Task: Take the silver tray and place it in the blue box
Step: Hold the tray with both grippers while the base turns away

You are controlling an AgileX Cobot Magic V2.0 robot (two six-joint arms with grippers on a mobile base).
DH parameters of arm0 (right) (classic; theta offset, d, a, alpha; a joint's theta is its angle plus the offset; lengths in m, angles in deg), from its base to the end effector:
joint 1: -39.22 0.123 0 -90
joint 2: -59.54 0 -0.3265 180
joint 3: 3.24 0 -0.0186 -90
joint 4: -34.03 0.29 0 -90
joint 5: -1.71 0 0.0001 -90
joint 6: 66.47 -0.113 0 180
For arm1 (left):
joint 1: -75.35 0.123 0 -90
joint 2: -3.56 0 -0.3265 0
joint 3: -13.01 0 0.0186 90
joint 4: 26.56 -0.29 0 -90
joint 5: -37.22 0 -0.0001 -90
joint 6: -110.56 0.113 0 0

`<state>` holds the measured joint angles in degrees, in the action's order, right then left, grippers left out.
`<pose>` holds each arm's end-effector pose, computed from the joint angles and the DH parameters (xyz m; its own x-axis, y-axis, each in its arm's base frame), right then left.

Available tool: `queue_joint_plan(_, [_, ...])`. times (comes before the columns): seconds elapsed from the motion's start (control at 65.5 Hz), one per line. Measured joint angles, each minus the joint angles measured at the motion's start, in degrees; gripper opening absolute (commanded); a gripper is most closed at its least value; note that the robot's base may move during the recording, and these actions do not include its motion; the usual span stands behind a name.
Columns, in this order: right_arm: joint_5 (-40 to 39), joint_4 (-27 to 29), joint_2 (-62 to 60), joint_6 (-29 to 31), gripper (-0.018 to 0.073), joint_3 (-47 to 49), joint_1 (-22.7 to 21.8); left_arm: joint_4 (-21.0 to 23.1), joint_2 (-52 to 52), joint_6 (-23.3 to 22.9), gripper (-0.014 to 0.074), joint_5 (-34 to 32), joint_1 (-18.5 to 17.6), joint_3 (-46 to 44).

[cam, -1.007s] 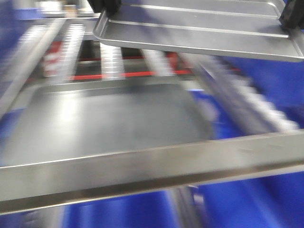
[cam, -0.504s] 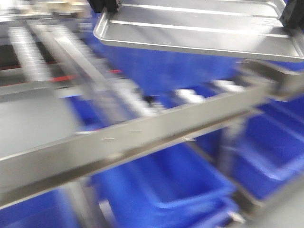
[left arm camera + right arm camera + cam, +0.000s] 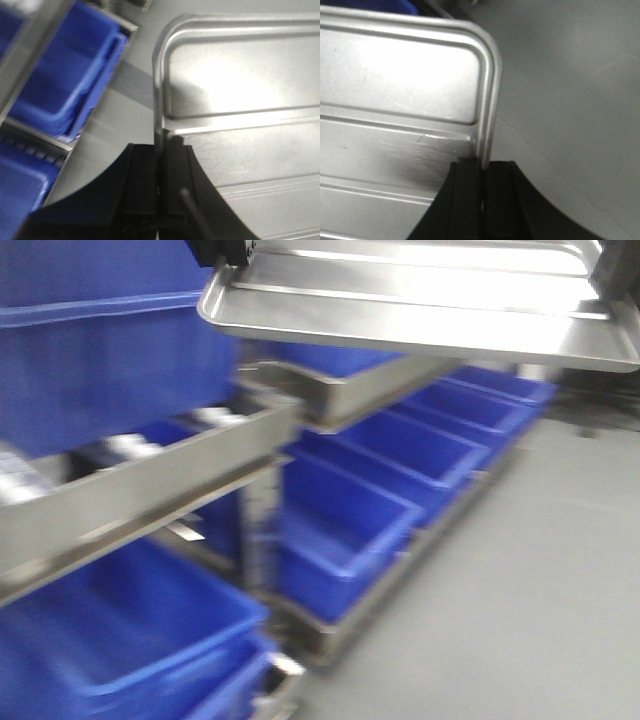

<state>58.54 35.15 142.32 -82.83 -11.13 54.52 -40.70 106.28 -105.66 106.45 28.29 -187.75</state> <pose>0.2983 0.0835 0.3668 -0.8575 0.0680 -0.5099 -0.0230 0.9852 0.1701 0.2985 -0.2828 0.4046 -0.8369 0.1609 -0.5231 0.2381 0.9677 -0.0833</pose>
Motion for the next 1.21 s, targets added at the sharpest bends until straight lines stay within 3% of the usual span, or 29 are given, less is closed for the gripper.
queue_joint_plan(1.206, [1.4, -0.1, 0.0, -0.1, 0.0057, 0.0, 0.0, 0.2, 0.1, 0.0, -0.0106, 0.1, -0.2, 0.0])
